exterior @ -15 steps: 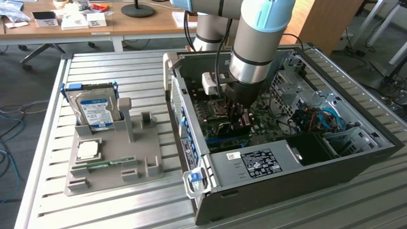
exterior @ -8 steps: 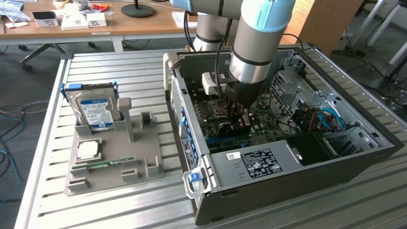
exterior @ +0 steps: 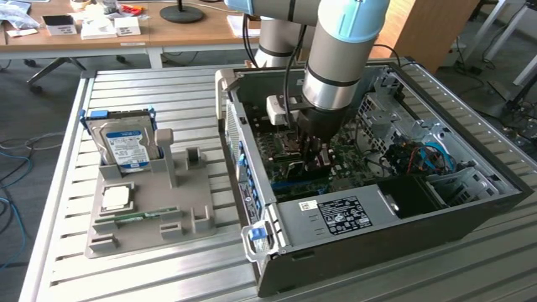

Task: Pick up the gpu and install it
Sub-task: 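Insert the gpu into the slot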

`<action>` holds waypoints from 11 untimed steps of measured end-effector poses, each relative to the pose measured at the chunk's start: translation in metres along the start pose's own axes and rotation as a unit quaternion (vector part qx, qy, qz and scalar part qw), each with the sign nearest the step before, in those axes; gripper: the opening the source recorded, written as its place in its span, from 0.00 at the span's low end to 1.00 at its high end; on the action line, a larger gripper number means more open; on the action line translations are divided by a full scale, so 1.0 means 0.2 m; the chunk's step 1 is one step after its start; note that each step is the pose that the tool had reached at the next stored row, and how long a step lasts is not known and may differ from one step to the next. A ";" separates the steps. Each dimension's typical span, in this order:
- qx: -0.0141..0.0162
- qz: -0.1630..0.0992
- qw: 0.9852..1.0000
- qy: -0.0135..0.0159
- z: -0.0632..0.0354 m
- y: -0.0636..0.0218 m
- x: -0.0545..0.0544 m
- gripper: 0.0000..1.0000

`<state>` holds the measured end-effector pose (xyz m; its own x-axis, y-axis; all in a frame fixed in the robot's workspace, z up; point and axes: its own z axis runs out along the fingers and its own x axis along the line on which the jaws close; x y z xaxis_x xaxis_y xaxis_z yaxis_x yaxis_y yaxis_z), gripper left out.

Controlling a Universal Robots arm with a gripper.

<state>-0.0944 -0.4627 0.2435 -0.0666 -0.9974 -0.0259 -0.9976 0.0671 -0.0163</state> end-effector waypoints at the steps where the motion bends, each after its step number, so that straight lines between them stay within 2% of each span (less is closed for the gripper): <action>1: 0.000 0.000 1.000 0.000 0.000 0.000 0.00 0.27; 11: 0.000 0.000 1.000 0.000 -0.001 0.000 0.00 0.27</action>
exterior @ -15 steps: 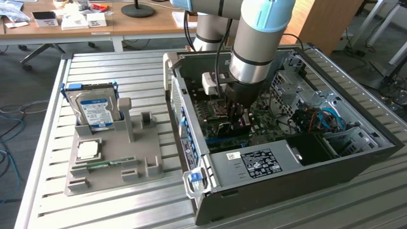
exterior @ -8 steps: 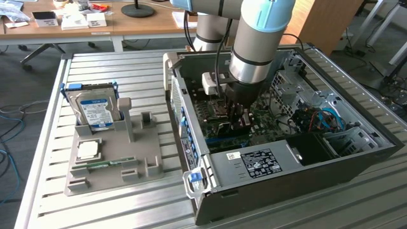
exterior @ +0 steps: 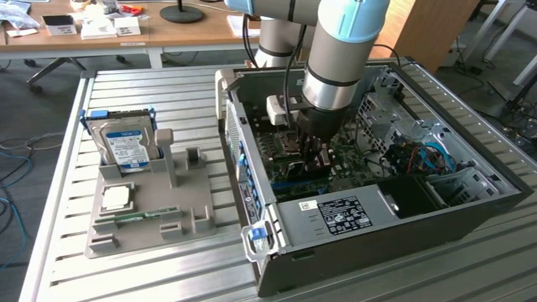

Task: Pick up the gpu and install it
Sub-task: 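Insert the gpu into the slot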

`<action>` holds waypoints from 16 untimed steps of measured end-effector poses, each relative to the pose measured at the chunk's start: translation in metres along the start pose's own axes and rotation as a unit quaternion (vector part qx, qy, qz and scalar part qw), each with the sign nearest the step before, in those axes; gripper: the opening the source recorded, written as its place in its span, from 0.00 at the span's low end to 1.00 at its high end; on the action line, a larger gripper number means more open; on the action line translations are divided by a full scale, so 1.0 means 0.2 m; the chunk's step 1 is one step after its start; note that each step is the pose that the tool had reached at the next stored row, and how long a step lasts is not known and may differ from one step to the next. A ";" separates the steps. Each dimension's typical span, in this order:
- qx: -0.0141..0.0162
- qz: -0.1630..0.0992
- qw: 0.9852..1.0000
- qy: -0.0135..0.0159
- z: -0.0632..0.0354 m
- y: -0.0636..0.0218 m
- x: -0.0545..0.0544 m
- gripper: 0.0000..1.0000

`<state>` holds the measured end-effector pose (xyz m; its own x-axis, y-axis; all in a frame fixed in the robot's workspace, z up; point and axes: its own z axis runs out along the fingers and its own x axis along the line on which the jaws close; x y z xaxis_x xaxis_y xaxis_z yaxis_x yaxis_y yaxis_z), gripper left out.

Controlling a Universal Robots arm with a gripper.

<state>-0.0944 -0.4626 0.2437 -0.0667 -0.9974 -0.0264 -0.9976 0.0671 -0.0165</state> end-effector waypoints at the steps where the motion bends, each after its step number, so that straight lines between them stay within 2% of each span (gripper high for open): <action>1: 0.000 0.000 1.000 0.000 -0.001 0.000 0.00 0.27; 16: 0.000 0.000 1.000 -0.001 -0.020 0.000 0.00 0.27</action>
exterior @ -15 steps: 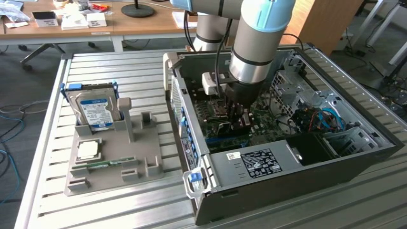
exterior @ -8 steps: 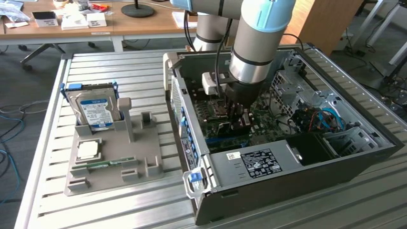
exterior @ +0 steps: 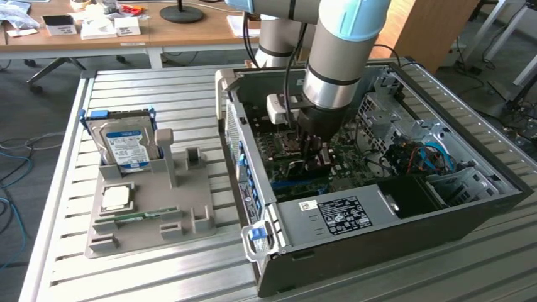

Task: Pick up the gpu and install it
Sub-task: 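Insert the gpu into the slot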

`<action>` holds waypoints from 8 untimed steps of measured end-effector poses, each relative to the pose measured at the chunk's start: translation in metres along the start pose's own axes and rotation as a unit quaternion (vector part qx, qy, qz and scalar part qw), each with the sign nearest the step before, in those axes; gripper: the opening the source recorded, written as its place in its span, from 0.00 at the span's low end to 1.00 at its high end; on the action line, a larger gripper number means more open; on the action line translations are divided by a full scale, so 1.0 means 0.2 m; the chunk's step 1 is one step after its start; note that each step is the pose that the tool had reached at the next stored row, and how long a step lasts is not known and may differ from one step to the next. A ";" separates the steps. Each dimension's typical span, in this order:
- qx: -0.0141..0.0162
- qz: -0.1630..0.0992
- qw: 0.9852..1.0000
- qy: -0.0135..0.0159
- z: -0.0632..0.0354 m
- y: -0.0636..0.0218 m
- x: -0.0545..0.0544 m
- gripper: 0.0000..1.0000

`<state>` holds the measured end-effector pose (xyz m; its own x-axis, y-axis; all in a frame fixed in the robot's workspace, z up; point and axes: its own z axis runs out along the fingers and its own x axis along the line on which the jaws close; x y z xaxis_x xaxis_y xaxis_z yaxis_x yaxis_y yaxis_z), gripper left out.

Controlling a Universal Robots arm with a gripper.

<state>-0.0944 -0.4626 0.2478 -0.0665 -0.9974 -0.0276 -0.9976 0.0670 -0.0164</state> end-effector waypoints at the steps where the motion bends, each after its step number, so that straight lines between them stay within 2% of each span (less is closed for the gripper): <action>1: 0.000 0.000 1.000 0.000 0.000 0.000 0.00 0.27; 8: 0.000 -0.003 1.000 0.000 -0.001 0.000 0.00 0.27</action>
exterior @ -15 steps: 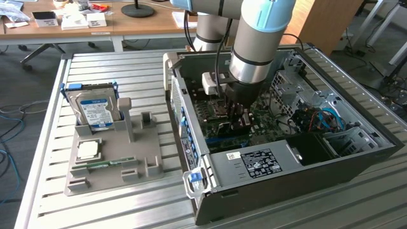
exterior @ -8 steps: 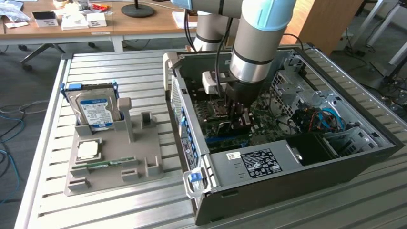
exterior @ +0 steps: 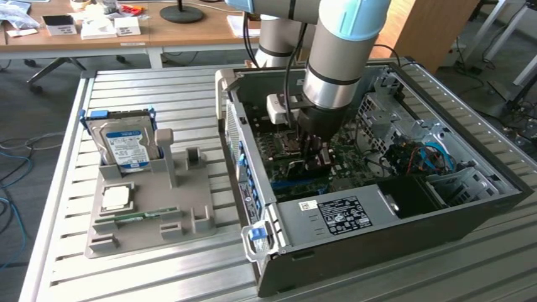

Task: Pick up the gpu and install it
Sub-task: 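Insert the gpu into the slot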

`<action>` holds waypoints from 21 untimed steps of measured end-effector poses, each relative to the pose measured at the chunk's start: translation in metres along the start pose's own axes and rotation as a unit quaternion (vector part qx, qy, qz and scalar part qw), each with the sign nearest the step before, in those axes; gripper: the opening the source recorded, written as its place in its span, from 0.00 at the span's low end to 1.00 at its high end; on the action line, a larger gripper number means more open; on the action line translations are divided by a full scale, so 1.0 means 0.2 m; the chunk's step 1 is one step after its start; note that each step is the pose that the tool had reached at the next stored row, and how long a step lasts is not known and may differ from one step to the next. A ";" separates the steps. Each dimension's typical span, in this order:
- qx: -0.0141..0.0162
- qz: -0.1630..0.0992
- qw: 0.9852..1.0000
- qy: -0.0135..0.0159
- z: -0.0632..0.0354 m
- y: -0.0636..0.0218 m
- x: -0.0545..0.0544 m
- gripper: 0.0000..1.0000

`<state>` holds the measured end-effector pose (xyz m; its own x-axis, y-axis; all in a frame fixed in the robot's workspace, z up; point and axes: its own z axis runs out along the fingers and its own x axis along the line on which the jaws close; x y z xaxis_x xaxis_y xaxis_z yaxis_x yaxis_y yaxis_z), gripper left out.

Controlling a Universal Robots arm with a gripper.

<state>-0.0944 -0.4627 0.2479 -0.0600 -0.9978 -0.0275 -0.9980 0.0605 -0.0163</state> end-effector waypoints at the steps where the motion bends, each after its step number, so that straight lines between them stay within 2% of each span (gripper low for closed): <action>1: 0.000 0.000 1.000 0.000 0.000 0.000 0.00 0.27; 21: 0.000 -0.004 1.000 0.000 0.005 -0.001 0.00 0.27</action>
<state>-0.0942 -0.4627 0.2469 -0.0522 -0.9983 -0.0274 -0.9985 0.0527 -0.0162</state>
